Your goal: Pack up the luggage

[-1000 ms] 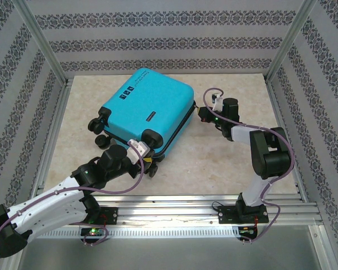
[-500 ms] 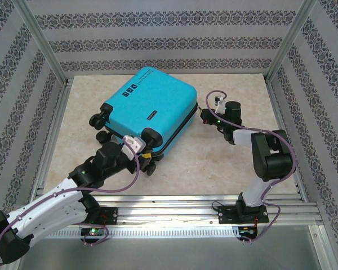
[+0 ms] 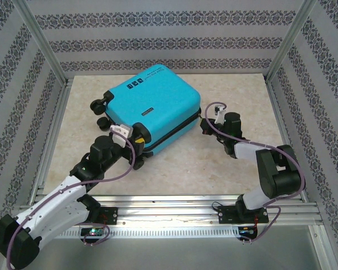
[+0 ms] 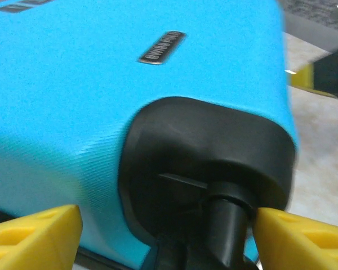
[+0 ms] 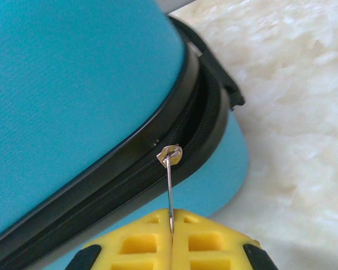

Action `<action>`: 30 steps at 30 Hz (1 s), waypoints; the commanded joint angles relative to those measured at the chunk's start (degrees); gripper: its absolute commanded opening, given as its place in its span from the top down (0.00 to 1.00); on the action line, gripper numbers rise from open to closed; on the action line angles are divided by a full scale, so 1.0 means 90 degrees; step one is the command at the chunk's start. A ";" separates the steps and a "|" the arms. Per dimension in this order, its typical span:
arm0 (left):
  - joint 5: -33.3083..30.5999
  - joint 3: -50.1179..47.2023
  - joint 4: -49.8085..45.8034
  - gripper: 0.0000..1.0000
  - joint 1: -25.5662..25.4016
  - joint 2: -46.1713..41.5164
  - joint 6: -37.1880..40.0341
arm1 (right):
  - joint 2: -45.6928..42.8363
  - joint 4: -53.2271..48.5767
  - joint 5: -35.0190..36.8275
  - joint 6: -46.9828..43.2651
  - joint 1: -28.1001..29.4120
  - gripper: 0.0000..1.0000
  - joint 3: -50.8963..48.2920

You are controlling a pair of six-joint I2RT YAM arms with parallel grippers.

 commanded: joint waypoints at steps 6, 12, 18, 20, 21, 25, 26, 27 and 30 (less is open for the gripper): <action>-0.0773 0.0338 0.0785 0.20 0.1150 0.0884 -0.0580 | -0.1283 -0.1048 0.0475 -0.0343 0.0567 1.00 -0.0627; -0.0682 0.0740 0.0785 0.17 0.1802 0.1370 -0.0537 | -0.2129 -0.1661 0.0721 -0.0424 0.0883 1.00 -0.0977; -0.0668 0.1498 -0.0053 0.18 0.2336 0.1753 -0.0875 | -0.2558 -0.1973 0.0966 -0.0490 0.1047 1.00 -0.1151; -0.0717 0.1721 -0.0469 0.17 0.2333 0.1627 -0.1076 | -0.2522 -0.1966 0.0971 -0.0502 0.1043 1.00 -0.1106; -0.0790 0.1873 -0.0777 0.17 0.2339 0.1525 -0.1221 | -0.2490 -0.1941 0.0957 -0.0502 0.1051 1.00 -0.1071; -0.0972 0.2437 -0.2045 0.14 0.2336 0.1049 -0.1763 | -0.2260 -0.1788 0.0882 -0.0510 0.1116 1.00 -0.0928; -0.1015 0.2534 -0.2311 0.14 0.2340 0.0952 -0.1908 | -0.2194 -0.1764 0.0869 -0.0529 0.1135 1.00 -0.0904; -0.1017 0.2633 -0.2541 0.13 0.2341 0.0845 -0.2081 | -0.2127 -0.1737 0.0848 -0.0522 0.1153 1.00 -0.0867; -0.0544 0.2694 -0.2818 0.13 0.2339 0.0667 -0.2609 | -0.1990 -0.1606 0.0810 -0.0527 0.1197 1.00 -0.0844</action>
